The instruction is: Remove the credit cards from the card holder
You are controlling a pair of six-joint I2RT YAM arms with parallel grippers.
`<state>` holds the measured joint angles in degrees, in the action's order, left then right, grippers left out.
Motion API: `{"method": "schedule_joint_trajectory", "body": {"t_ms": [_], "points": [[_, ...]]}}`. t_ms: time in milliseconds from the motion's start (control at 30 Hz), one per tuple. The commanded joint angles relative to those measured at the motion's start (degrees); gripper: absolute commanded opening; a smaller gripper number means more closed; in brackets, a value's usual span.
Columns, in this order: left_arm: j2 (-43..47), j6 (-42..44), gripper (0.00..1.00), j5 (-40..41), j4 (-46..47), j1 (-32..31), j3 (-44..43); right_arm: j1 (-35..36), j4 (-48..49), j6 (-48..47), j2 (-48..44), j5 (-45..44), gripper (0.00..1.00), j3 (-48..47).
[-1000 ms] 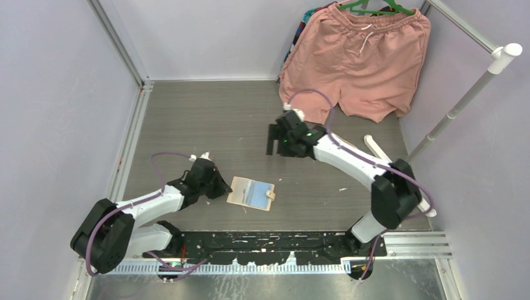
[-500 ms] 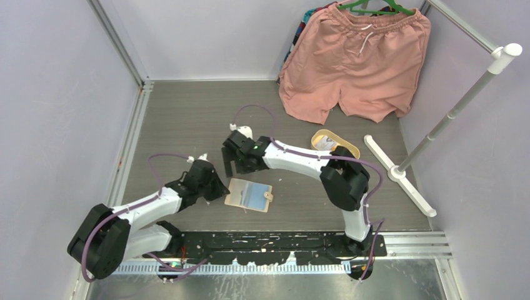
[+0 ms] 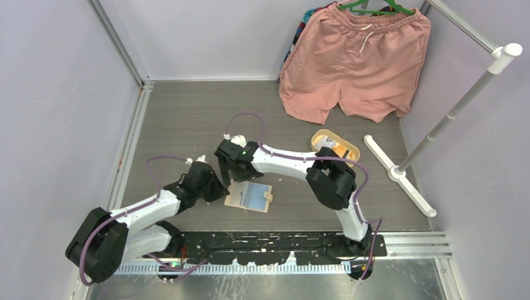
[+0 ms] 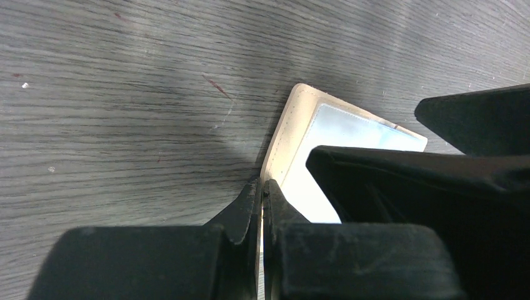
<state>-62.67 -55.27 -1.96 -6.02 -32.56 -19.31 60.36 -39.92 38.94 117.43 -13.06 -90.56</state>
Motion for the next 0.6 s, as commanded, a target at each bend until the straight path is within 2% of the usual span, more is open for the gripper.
{"method": "schedule_joint_trajectory", "body": {"t_ms": [0,267,567], "points": [[0.40,0.08,0.00,1.18,-0.39,-0.23,1.37,0.61,-0.67,1.27,0.71,-1.64,1.00,-1.27],[0.80,-0.32,0.00,1.21,-0.26,-0.23,2.21,0.72,-1.69,0.41,3.31,-3.67,1.00,-2.05],[0.91,-0.98,0.00,1.50,-0.42,-0.14,2.79,1.78,-4.53,-0.58,0.64,-7.58,1.00,1.23]]}}
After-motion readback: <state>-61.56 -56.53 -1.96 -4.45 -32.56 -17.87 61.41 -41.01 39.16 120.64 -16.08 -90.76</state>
